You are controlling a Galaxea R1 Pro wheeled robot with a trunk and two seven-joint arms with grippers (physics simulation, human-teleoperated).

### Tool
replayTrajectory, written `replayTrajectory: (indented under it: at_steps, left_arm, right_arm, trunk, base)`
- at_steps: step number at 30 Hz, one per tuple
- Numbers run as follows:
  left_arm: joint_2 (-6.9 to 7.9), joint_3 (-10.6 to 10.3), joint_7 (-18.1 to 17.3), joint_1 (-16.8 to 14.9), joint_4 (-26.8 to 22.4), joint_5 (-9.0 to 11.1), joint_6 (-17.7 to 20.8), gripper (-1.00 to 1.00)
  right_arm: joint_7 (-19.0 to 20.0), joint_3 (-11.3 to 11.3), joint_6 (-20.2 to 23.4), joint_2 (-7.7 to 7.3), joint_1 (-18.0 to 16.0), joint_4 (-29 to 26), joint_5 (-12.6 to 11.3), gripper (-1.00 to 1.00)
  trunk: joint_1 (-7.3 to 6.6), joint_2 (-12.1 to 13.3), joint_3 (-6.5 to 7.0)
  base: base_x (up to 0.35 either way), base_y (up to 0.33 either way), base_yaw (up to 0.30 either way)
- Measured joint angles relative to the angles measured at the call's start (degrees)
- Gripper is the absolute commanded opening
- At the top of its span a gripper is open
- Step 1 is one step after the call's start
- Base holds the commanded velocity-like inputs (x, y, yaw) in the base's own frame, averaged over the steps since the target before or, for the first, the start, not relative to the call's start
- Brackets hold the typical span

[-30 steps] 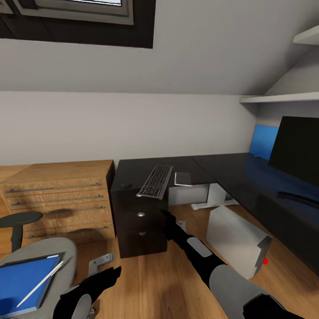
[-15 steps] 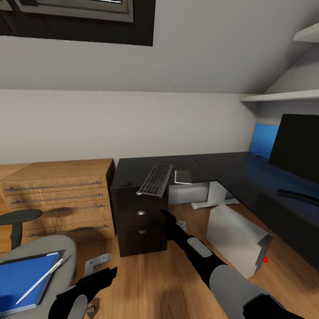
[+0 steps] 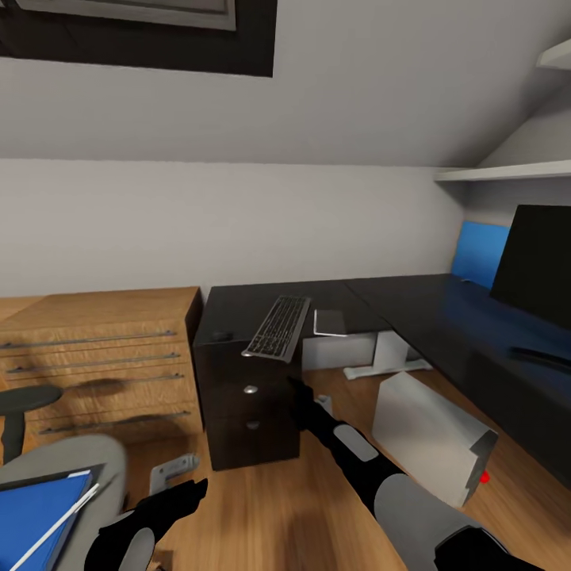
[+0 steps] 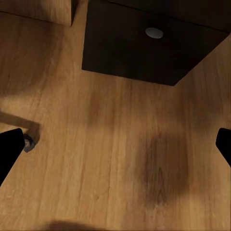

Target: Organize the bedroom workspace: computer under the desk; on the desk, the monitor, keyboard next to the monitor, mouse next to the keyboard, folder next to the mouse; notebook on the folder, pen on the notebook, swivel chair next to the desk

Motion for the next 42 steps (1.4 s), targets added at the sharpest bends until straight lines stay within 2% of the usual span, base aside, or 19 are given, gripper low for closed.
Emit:
replayTrajectory:
  at_steps: [26, 37, 38, 42]
  left_arm:
    - [0.0, -0.2, -0.1, 0.0, 0.5, 0.0, 0.0, 1.0]
    - [-0.08, -0.3, -0.2, 0.0, 0.9, 0.0, 0.0, 1.0]
    - [-0.08, -0.3, -0.2, 0.0, 0.9, 0.0, 0.0, 1.0]
    - [-0.09, -0.3, -0.2, 0.0, 0.9, 0.0, 0.0, 1.0]
  right_arm:
    - [0.0, 0.0, -0.1, 0.0, 0.0, -0.1, 0.2, 1.0]
    - [0.0, 0.1, -0.3, 0.0, 0.0, -0.1, 0.3, 1.0]
    - [0.0, 0.1, -0.3, 0.0, 0.0, -0.1, 0.5, 1.0]
    - [0.1, 0.2, -2.7, 0.05, 0.0, -0.2, 3.9, 1.0]
  trunk:
    - [0.01, 0.0, 0.0]
    - [0.03, 0.0, 0.0]
    - [0.03, 0.0, 0.0]
    - [0.03, 0.0, 0.0]
  base:
    - [0.107, 0.03, 0.0]
    - [0.021, 0.01, 0.0]
    - [0.0, 0.0, 0.0]
    - [0.0, 0.0, 0.0]
